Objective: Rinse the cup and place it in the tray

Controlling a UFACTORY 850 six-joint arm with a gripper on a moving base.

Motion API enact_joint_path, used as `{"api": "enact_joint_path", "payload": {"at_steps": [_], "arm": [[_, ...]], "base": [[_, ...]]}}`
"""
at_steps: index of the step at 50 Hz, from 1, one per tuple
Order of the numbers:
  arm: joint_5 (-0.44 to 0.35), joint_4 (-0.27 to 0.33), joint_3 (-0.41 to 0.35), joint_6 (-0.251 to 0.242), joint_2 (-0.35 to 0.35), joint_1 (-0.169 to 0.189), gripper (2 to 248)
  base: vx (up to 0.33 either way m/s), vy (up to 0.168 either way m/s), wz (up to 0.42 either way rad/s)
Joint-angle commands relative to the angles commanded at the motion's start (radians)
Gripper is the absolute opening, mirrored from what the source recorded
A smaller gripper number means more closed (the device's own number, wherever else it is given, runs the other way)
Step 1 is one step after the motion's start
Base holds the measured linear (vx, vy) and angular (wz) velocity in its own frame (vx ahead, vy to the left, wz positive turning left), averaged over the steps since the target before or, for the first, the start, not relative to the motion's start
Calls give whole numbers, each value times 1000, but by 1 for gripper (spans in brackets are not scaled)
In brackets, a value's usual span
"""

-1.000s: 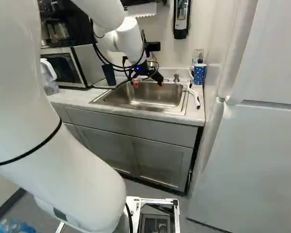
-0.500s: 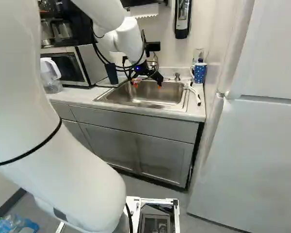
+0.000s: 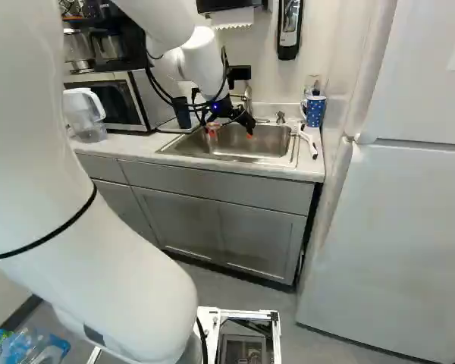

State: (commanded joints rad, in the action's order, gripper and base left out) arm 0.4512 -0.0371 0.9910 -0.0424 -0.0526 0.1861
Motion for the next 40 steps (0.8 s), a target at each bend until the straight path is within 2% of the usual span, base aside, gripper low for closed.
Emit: {"api": "enact_joint_path", "payload": {"at_steps": [18, 40], "arm": [[0, 0, 0, 0, 0, 0, 247], [0, 0, 0, 0, 0, 0, 247]], "base": [[-94, 64, -16], [-88, 38, -150]]}}
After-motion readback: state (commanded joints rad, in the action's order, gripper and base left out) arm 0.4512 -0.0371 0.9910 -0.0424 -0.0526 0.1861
